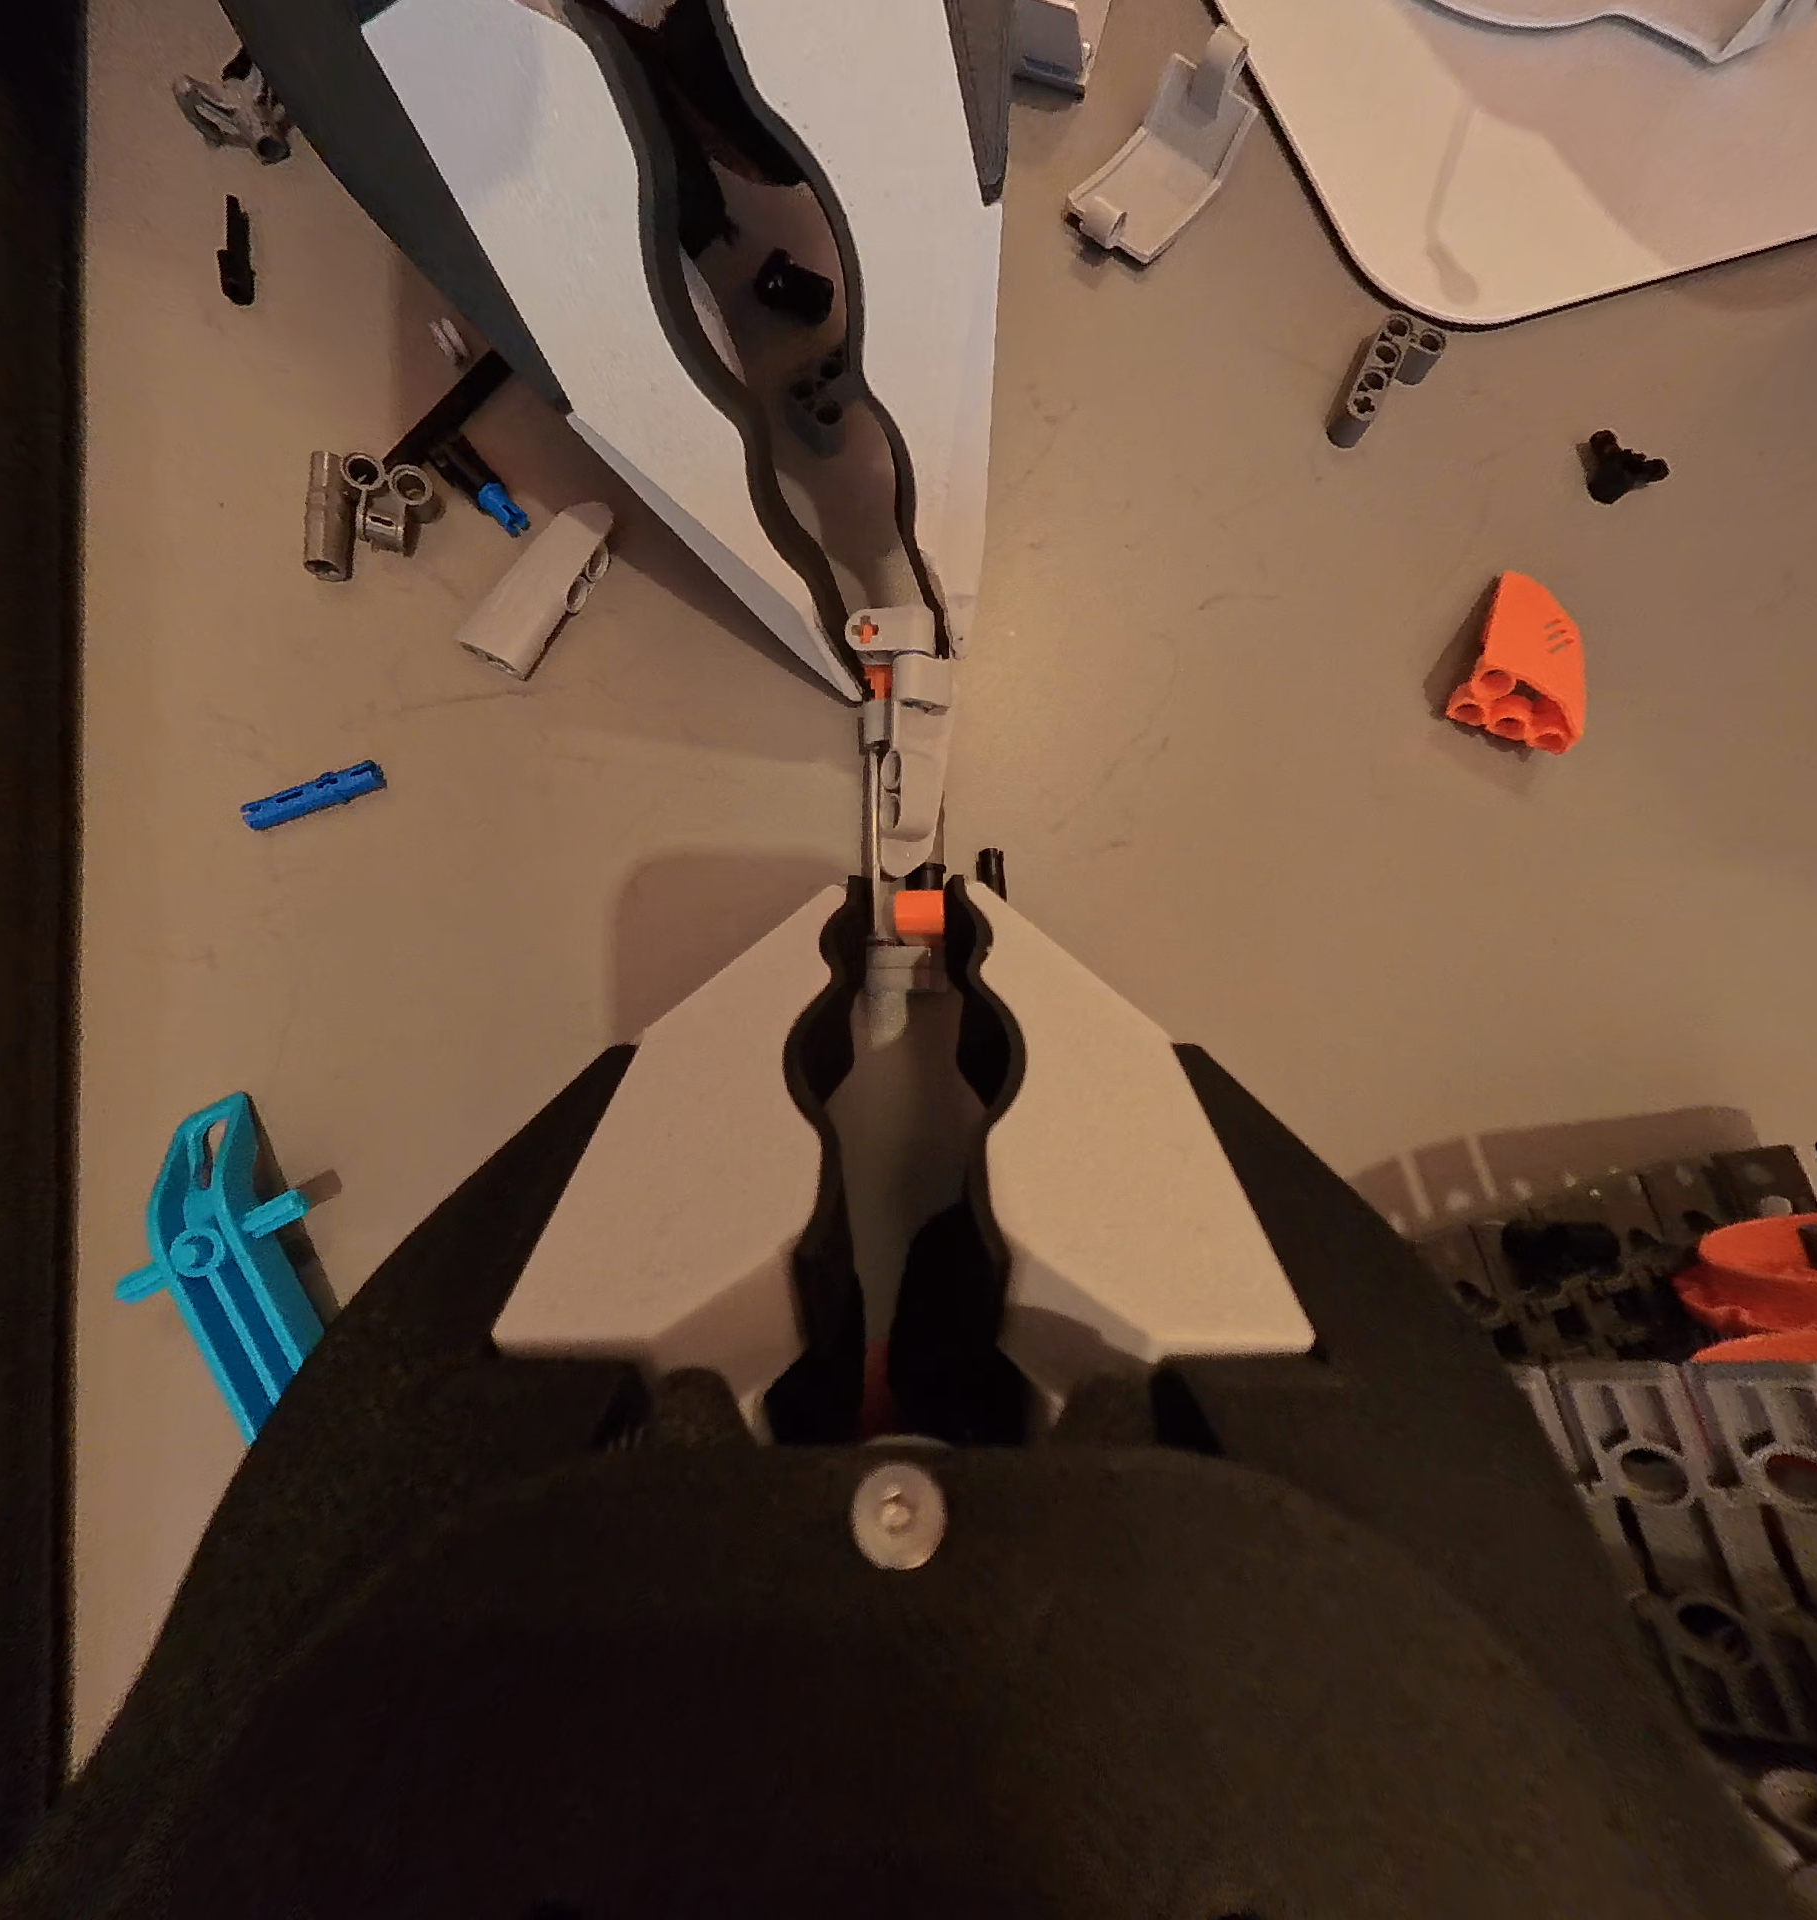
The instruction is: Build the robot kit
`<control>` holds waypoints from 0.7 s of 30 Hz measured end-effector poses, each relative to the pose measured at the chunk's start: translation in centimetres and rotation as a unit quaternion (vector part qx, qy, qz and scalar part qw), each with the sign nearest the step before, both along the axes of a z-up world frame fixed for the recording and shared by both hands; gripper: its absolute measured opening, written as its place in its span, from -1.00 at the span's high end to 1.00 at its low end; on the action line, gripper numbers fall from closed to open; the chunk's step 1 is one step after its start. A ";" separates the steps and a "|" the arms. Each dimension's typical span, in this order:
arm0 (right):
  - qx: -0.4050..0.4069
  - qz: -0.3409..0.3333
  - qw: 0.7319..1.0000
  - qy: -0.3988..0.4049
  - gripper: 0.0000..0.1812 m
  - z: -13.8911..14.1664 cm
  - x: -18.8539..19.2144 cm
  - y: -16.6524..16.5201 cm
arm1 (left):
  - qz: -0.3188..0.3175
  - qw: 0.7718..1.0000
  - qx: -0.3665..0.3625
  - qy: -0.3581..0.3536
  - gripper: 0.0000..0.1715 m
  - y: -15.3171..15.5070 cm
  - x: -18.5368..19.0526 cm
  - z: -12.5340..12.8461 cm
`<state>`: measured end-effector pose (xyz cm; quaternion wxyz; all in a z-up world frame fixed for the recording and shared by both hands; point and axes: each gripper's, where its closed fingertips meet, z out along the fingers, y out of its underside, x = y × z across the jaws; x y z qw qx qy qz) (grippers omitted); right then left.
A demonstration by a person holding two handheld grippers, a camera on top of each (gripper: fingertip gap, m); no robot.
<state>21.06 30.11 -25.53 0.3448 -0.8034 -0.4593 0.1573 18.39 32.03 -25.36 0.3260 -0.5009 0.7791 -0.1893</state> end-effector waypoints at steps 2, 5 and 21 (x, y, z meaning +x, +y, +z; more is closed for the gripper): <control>0.001 0.000 1.000 -0.001 0.88 0.0 0.0 0.0 | 0.006 1.000 0.000 -0.005 0.84 0.0 0.1 0.0; 0.000 -0.001 1.000 -0.001 0.88 0.0 0.0 0.0 | 0.010 1.000 0.010 -0.007 0.83 0.1 0.2 0.0; 0.004 -0.002 1.000 0.003 0.87 0.0 -0.1 0.1 | 0.025 0.999 0.013 -0.018 0.82 0.6 0.4 -0.1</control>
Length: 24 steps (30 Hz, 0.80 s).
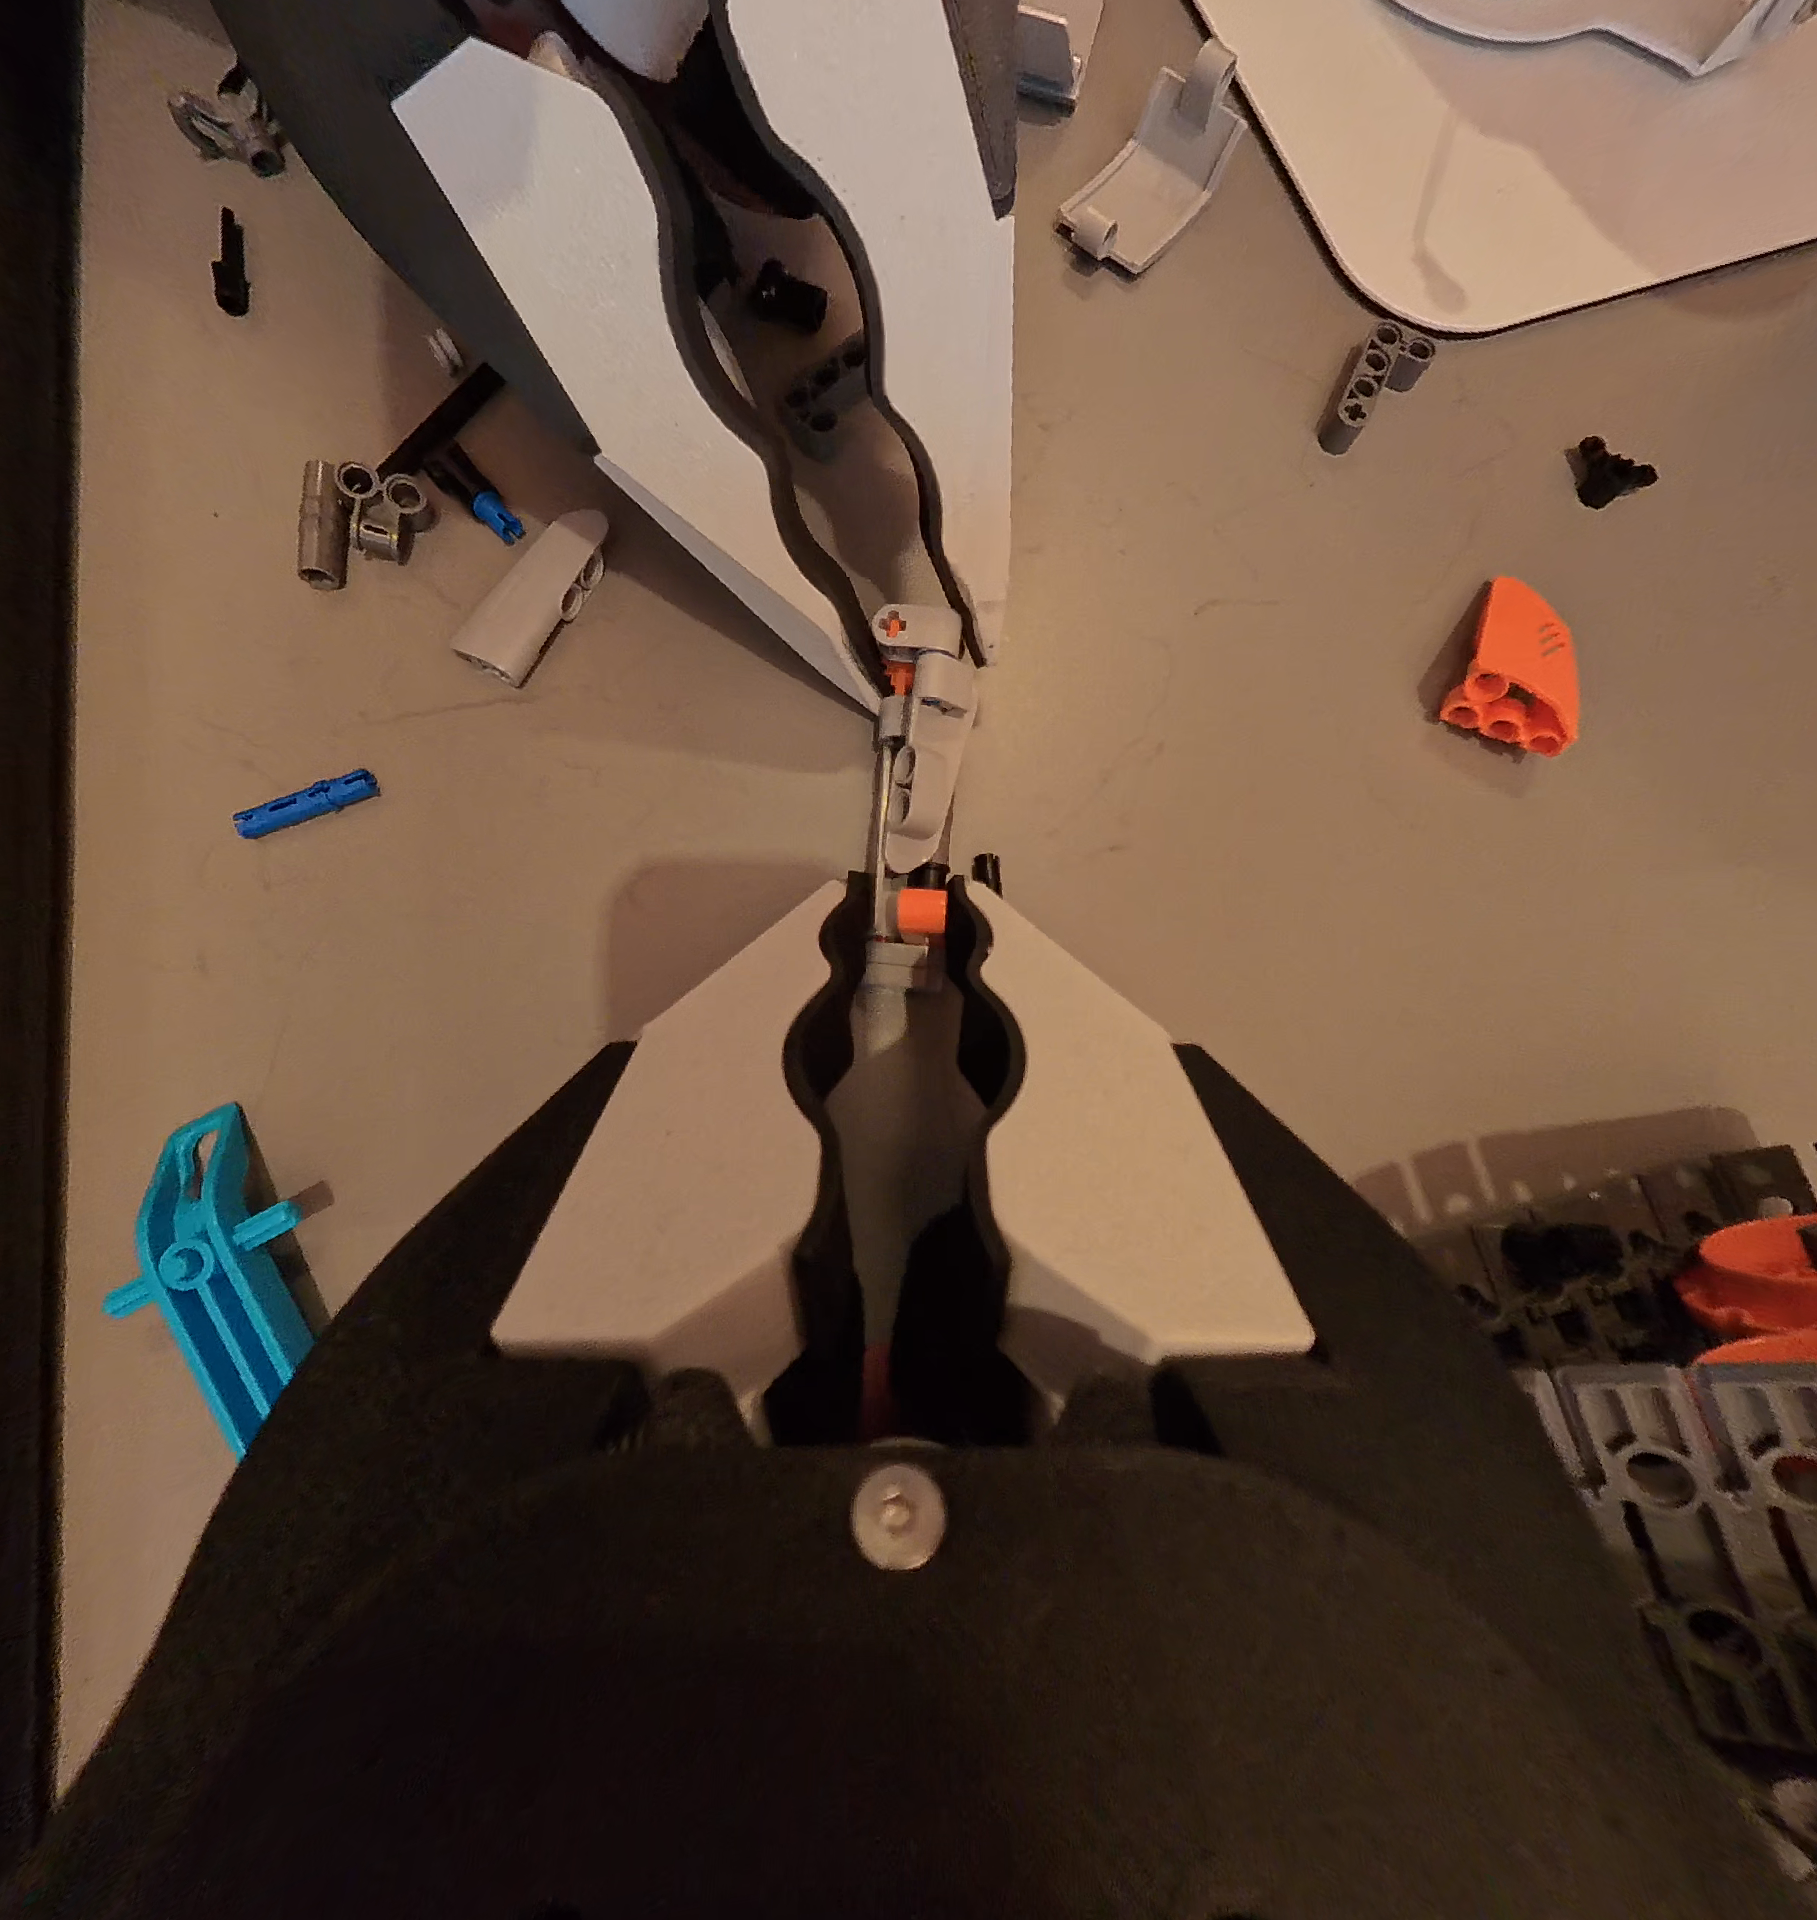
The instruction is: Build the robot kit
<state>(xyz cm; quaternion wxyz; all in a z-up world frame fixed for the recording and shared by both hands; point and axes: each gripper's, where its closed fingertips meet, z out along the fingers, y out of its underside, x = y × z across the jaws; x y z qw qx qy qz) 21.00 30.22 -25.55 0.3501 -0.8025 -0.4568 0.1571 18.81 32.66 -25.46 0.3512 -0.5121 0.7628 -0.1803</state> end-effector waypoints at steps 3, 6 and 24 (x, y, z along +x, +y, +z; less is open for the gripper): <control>0.000 -0.005 1.000 -0.002 0.88 0.0 0.1 0.2 | 0.022 0.999 -0.023 -0.008 0.82 0.1 0.2 0.0; -0.001 -0.012 1.000 -0.002 0.88 0.0 0.3 0.3 | 0.043 0.998 -0.031 -0.015 0.83 0.1 0.5 0.0; -0.009 -0.038 0.999 0.010 0.87 0.0 0.0 0.6 | 0.131 0.991 -0.023 0.017 0.74 0.0 -1.3 0.3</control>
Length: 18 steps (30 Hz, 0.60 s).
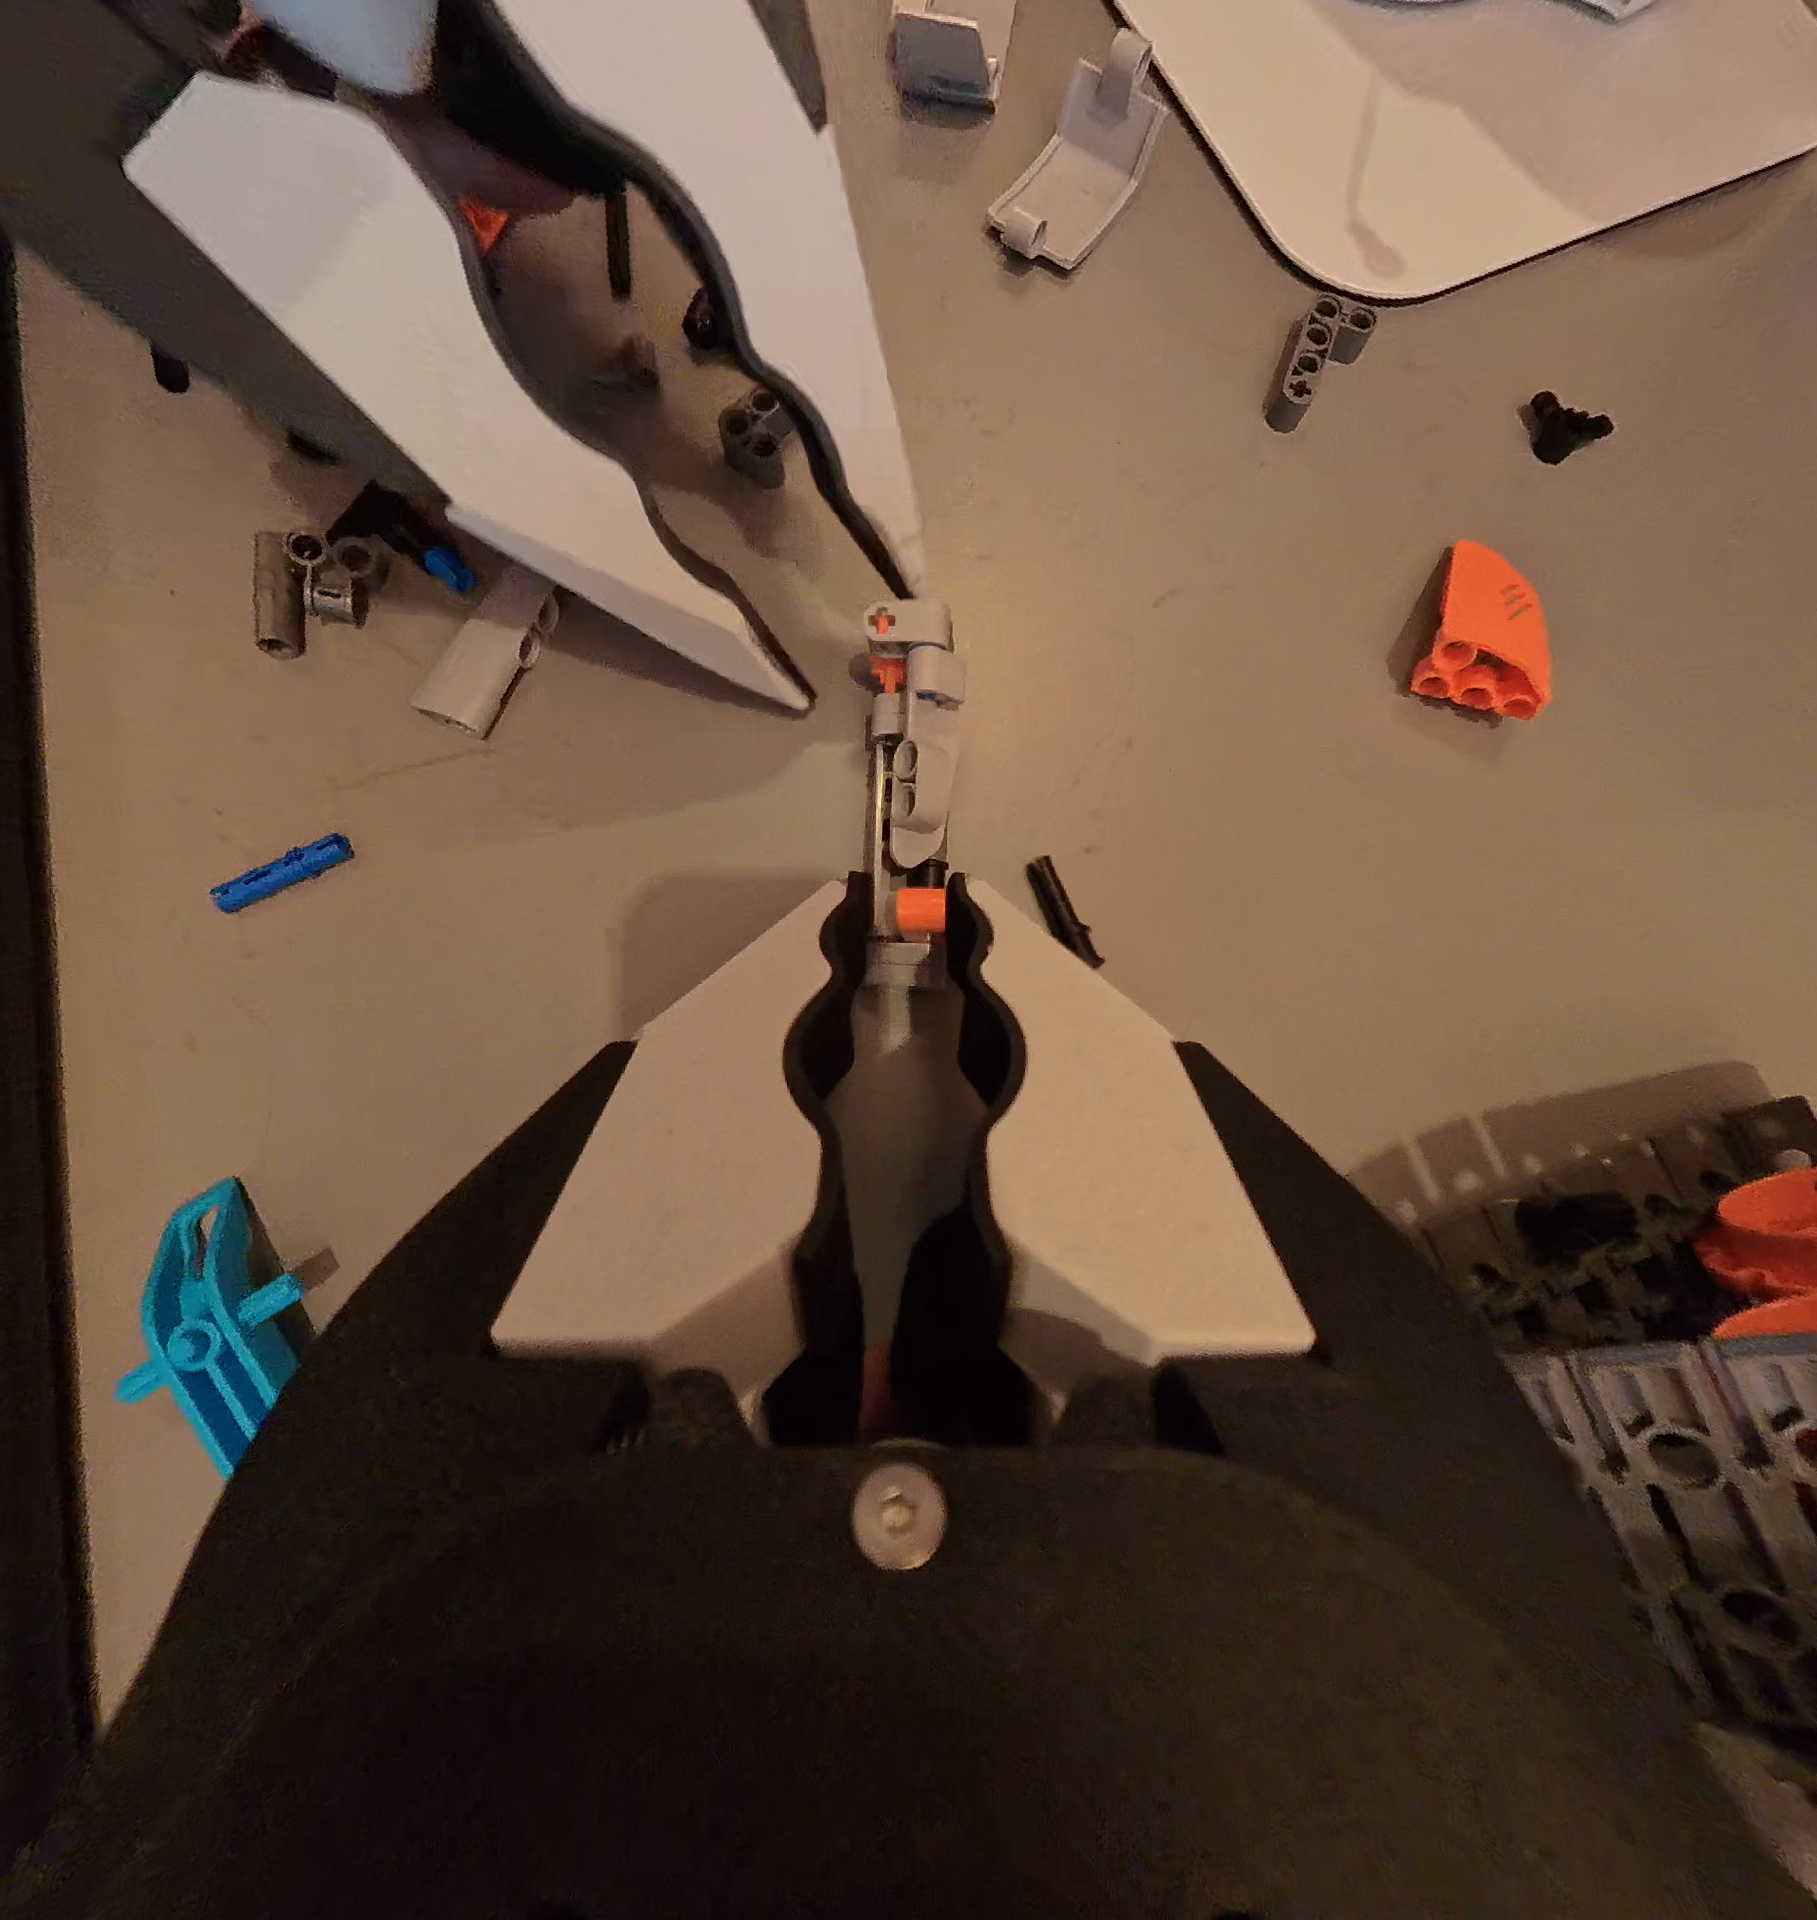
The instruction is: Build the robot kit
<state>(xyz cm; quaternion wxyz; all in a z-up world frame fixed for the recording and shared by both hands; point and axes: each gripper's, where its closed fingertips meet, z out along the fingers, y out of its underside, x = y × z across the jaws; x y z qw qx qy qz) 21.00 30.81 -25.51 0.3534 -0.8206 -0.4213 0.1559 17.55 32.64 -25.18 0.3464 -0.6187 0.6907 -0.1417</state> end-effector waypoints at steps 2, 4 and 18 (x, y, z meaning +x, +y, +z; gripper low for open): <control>-0.004 -0.007 1.000 0.002 0.87 0.0 -0.2 0.1 | 0.026 1.000 0.008 0.002 0.77 0.2 0.2 -0.3; -0.007 -0.016 1.000 0.005 0.88 0.0 -0.3 0.1 | 0.050 0.999 0.016 0.000 0.79 0.7 0.4 -0.3; 0.002 -0.039 0.999 -0.001 0.88 0.0 -0.7 0.5 | 0.097 0.993 0.059 -0.004 0.92 1.5 0.6 -0.4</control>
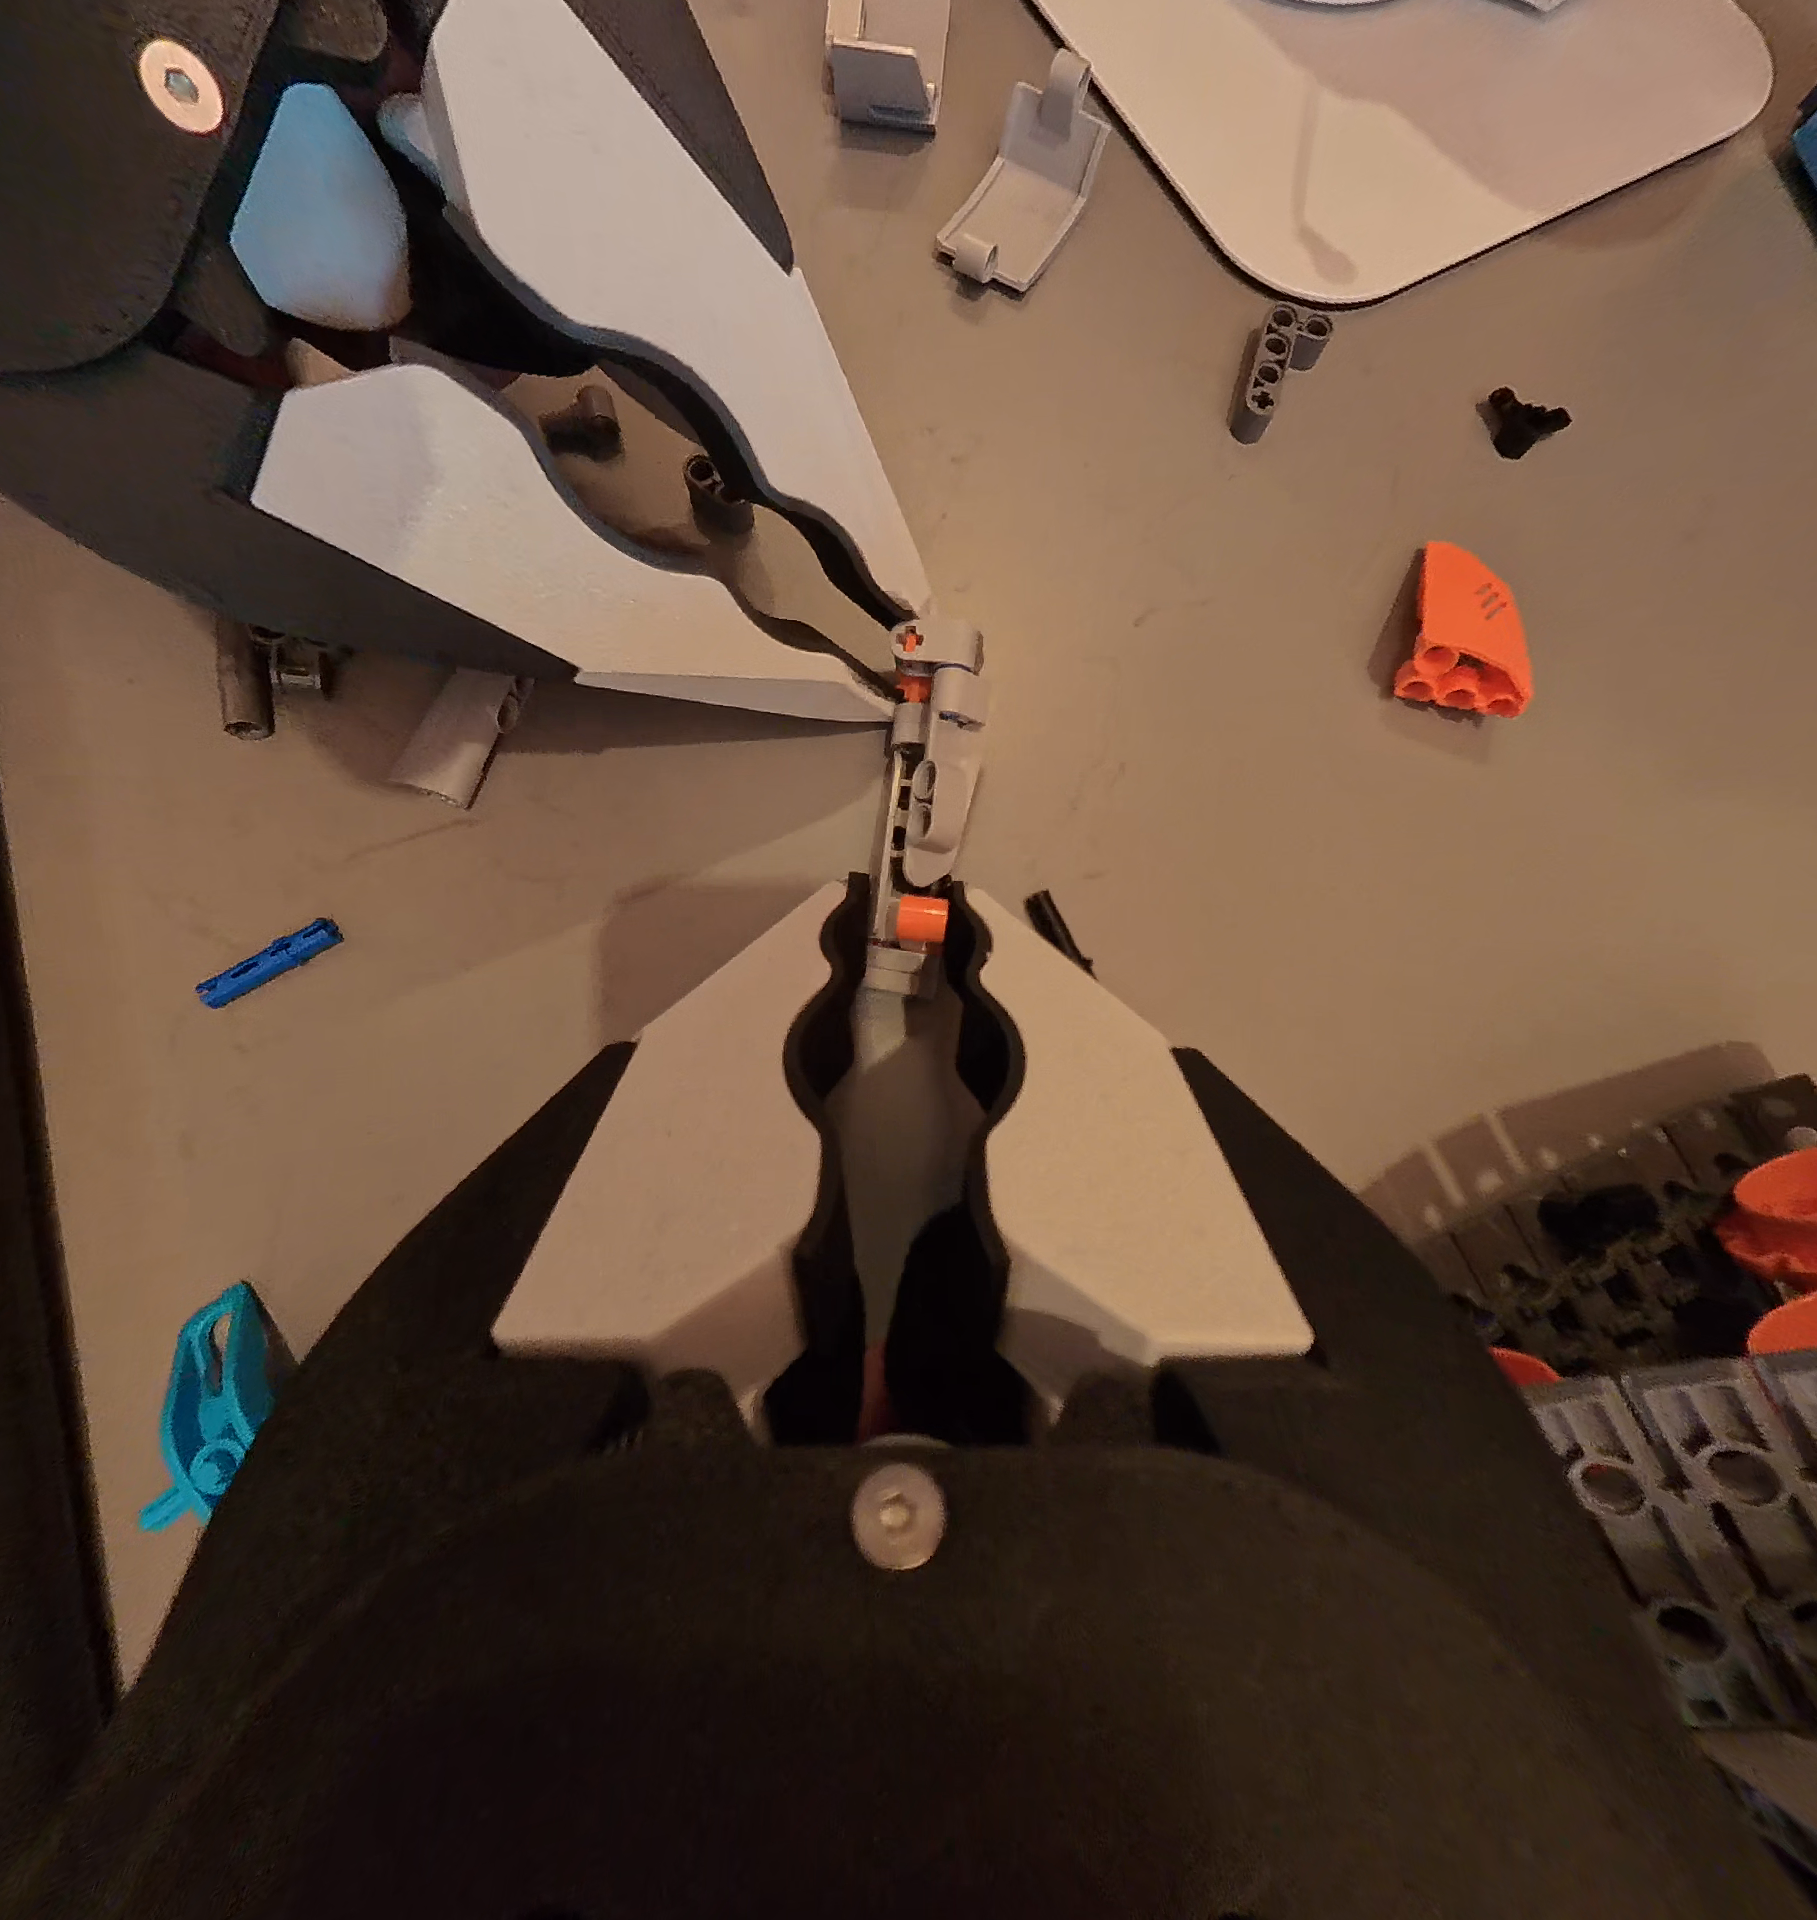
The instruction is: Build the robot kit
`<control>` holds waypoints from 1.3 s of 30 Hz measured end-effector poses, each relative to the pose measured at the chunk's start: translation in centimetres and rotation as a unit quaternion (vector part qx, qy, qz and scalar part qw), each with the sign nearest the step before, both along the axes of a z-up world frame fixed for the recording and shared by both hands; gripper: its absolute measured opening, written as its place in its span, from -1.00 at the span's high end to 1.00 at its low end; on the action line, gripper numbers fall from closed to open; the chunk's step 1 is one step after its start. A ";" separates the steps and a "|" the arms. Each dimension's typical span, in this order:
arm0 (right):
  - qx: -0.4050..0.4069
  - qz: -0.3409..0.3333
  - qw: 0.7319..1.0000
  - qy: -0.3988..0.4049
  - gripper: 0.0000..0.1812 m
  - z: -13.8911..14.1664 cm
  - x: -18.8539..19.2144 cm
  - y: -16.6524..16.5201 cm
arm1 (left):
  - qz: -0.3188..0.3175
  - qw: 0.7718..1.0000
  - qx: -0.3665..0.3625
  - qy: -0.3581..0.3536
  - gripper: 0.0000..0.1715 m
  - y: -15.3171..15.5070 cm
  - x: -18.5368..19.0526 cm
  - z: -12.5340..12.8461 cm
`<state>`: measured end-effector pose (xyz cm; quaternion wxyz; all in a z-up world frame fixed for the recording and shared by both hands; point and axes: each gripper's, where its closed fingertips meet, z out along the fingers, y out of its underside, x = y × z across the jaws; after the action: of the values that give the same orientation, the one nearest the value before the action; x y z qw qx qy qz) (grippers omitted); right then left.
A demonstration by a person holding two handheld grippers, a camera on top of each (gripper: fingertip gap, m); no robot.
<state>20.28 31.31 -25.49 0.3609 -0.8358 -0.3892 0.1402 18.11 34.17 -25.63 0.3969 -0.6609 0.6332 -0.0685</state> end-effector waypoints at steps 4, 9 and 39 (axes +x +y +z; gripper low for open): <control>0.002 -0.001 1.000 -0.003 0.89 0.0 0.0 0.1 | -0.002 1.000 0.004 -0.002 0.92 0.0 0.1 0.0; 0.005 0.003 1.000 -0.007 0.88 0.0 0.0 0.1 | -0.018 1.000 0.003 -0.001 0.93 0.0 0.2 0.0; 0.089 0.099 0.988 0.078 0.86 5.8 -1.4 -2.3 | -0.165 0.976 -0.084 -0.111 0.76 -3.1 -0.4 4.8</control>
<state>18.90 29.00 -19.69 0.4479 -0.7441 -0.4514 0.2048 17.69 31.10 -20.87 0.3911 -0.5664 0.6774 -0.2594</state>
